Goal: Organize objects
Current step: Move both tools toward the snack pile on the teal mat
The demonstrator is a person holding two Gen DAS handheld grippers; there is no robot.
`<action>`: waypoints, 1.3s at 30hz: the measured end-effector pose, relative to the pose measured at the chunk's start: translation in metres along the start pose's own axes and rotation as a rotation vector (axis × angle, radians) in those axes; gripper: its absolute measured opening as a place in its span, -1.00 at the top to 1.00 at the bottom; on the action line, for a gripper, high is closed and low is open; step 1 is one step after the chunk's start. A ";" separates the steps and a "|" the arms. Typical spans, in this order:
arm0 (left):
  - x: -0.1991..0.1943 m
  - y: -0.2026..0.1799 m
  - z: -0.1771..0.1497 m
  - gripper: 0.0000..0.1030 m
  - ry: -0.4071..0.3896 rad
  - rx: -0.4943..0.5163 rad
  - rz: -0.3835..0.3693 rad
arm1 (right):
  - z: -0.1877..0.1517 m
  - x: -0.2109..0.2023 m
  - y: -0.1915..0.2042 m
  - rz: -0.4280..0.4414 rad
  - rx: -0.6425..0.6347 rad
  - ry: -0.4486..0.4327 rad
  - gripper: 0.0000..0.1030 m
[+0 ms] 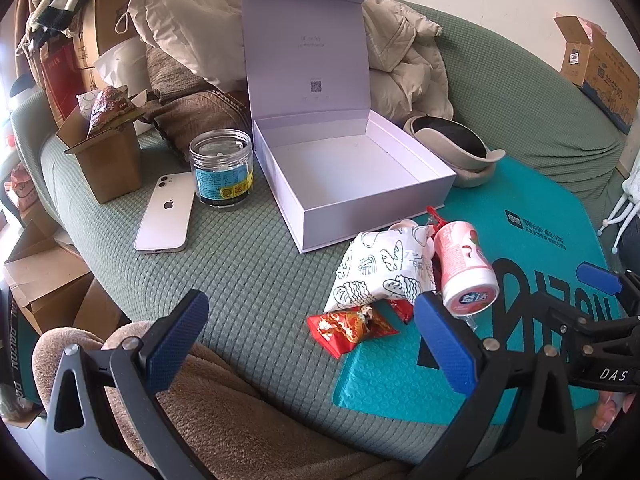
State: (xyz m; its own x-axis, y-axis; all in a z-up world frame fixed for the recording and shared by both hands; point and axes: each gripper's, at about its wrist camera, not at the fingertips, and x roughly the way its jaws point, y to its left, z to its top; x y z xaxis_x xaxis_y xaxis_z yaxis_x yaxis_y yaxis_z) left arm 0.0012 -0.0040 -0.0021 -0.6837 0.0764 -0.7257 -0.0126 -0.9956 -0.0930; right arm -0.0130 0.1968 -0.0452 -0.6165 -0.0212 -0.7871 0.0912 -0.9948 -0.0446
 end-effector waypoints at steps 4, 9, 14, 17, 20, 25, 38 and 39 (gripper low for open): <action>0.001 0.001 0.000 -1.00 0.003 -0.004 0.000 | 0.000 0.001 0.001 0.000 -0.002 0.001 -1.00; 0.001 0.002 -0.001 -1.00 0.005 -0.005 0.000 | -0.001 0.000 0.002 0.008 -0.009 -0.007 -1.00; 0.001 0.002 -0.001 -1.00 0.011 -0.007 0.002 | -0.001 0.000 0.003 0.007 -0.013 -0.005 -1.00; 0.002 0.001 0.000 -1.00 0.013 -0.005 0.007 | -0.001 0.000 0.002 0.007 -0.012 -0.005 -1.00; 0.002 0.001 0.000 -1.00 0.016 -0.006 0.005 | -0.002 0.000 0.002 0.010 -0.012 -0.005 -1.00; 0.003 0.001 0.000 -1.00 0.019 -0.006 0.004 | -0.003 0.001 0.002 0.017 -0.012 -0.003 -1.00; 0.009 0.000 -0.004 -1.00 0.053 -0.013 0.003 | -0.014 0.013 0.003 0.060 -0.013 0.027 -1.00; 0.010 0.000 -0.005 -1.00 0.057 -0.015 0.000 | -0.015 0.014 0.003 0.064 -0.013 0.030 -1.00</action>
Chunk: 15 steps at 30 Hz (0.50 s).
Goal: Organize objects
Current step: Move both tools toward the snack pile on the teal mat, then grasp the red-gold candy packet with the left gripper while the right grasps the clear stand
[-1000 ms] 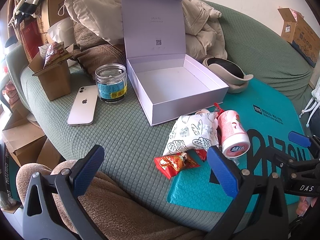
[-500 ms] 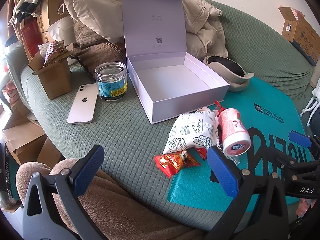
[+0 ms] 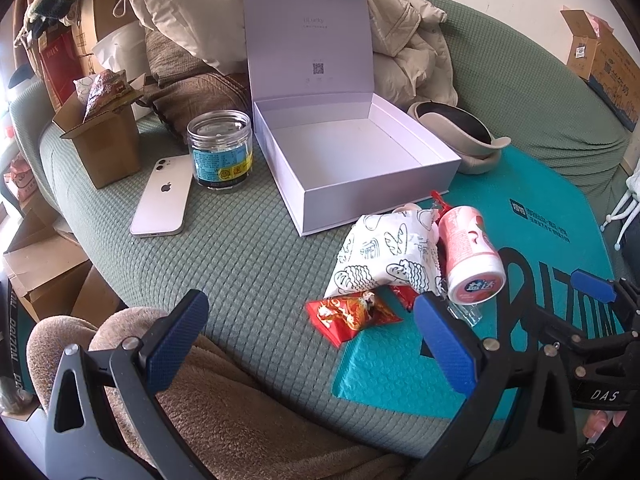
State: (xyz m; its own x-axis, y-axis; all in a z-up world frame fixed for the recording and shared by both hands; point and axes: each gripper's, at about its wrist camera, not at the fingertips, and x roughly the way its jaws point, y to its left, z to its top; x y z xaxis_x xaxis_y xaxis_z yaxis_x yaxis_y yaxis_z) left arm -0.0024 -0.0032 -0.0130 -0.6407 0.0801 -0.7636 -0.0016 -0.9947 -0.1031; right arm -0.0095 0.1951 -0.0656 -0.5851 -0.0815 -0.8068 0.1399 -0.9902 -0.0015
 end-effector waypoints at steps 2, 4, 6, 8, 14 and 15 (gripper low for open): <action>0.002 0.000 -0.002 -1.00 0.008 0.000 -0.003 | -0.002 0.003 0.000 0.008 -0.003 0.009 -1.00; 0.006 0.001 -0.004 -1.00 0.023 -0.001 -0.005 | -0.005 0.006 0.002 0.015 -0.015 0.015 -1.00; 0.010 0.002 -0.006 -1.00 0.040 -0.004 -0.009 | -0.007 0.010 0.004 0.026 -0.025 0.023 -1.00; 0.013 0.002 -0.007 -1.00 0.053 -0.001 -0.014 | -0.010 0.013 0.004 0.043 -0.029 0.033 -1.00; 0.022 0.003 -0.010 -1.00 0.071 0.013 -0.044 | -0.014 0.028 0.004 0.078 -0.032 0.064 -1.00; 0.024 0.003 -0.010 -1.00 0.077 0.015 -0.050 | -0.014 0.031 0.004 0.082 -0.034 0.068 -1.00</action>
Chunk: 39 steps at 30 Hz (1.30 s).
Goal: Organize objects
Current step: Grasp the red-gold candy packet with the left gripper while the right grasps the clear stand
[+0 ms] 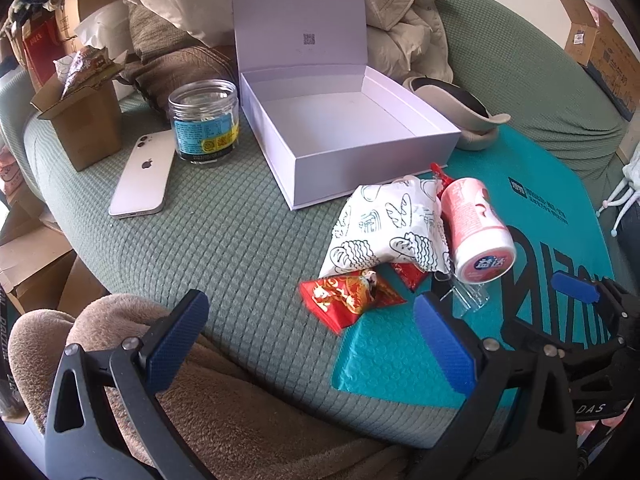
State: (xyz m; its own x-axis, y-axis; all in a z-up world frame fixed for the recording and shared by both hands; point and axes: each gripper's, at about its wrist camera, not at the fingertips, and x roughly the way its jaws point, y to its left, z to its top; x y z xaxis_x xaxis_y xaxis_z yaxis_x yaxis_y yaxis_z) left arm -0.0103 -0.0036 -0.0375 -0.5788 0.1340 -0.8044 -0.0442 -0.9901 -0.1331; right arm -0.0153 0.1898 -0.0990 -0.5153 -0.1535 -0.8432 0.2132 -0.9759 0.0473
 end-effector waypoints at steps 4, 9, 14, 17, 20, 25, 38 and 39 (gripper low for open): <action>0.008 -0.001 -0.002 -1.00 0.029 0.013 -0.031 | -0.002 0.011 -0.001 0.015 -0.004 0.021 -1.00; 0.020 -0.002 -0.002 -1.00 0.053 0.017 -0.061 | -0.003 0.021 -0.002 0.037 -0.003 0.032 -0.98; 0.032 -0.002 0.001 -1.00 0.077 0.018 -0.086 | -0.003 0.033 -0.006 0.054 0.010 0.056 -0.95; 0.041 -0.003 0.001 -1.00 0.099 0.022 -0.105 | -0.001 0.038 -0.007 0.063 0.015 0.055 -0.95; 0.049 -0.004 0.001 -1.00 0.118 0.021 -0.146 | 0.002 0.043 -0.008 0.062 0.018 0.052 -0.95; 0.058 -0.005 0.004 -1.00 0.125 0.026 -0.157 | 0.006 0.052 -0.007 0.071 0.013 0.060 -0.84; 0.073 -0.001 0.009 -0.79 0.125 0.014 -0.195 | 0.013 0.060 0.003 0.046 -0.040 0.032 -0.28; 0.073 -0.001 0.009 -0.74 0.118 0.014 -0.198 | 0.013 0.059 0.002 0.051 -0.039 0.028 -0.21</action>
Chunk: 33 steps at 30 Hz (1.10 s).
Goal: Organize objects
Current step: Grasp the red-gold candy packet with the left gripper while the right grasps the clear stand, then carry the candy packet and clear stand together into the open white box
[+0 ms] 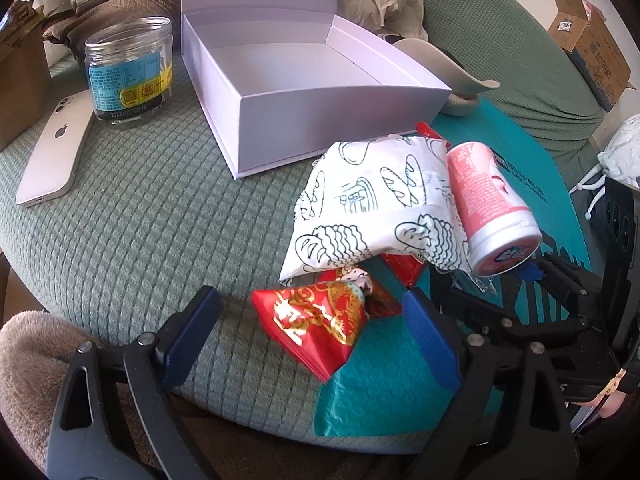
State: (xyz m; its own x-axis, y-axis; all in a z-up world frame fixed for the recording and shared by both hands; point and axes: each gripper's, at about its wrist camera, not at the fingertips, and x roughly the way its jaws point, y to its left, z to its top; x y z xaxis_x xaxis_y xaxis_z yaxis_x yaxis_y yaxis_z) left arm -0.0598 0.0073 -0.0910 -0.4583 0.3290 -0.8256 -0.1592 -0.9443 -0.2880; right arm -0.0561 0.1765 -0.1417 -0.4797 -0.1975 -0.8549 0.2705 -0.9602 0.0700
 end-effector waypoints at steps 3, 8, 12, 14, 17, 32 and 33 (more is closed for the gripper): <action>0.000 0.000 0.001 -0.54 -0.009 -0.003 -0.026 | 0.000 -0.002 -0.003 0.012 0.010 -0.006 -0.05; 0.001 0.001 0.002 -0.13 -0.026 -0.011 -0.061 | -0.002 -0.003 -0.003 0.022 0.003 -0.005 -0.05; -0.002 0.004 0.003 0.08 -0.027 -0.024 -0.094 | -0.005 -0.006 -0.005 0.018 0.006 0.000 -0.05; -0.001 0.004 0.002 0.12 -0.027 -0.024 -0.097 | -0.008 -0.008 -0.008 0.010 0.013 0.003 -0.05; -0.004 0.000 0.002 0.14 -0.029 -0.018 -0.104 | -0.014 -0.014 -0.012 -0.003 0.019 0.008 -0.05; -0.020 -0.032 -0.022 0.25 0.013 0.030 -0.209 | -0.033 -0.048 -0.018 -0.023 0.022 -0.034 -0.05; -0.021 -0.034 -0.023 0.26 0.010 0.032 -0.208 | -0.033 -0.050 -0.018 -0.023 0.021 -0.038 -0.05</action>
State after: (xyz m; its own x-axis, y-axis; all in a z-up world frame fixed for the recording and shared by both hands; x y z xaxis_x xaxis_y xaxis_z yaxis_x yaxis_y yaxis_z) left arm -0.0250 0.0322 -0.0753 -0.4039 0.5169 -0.7547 -0.2774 -0.8554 -0.4374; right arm -0.0091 0.2100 -0.1171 -0.5167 -0.1820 -0.8366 0.2415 -0.9685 0.0615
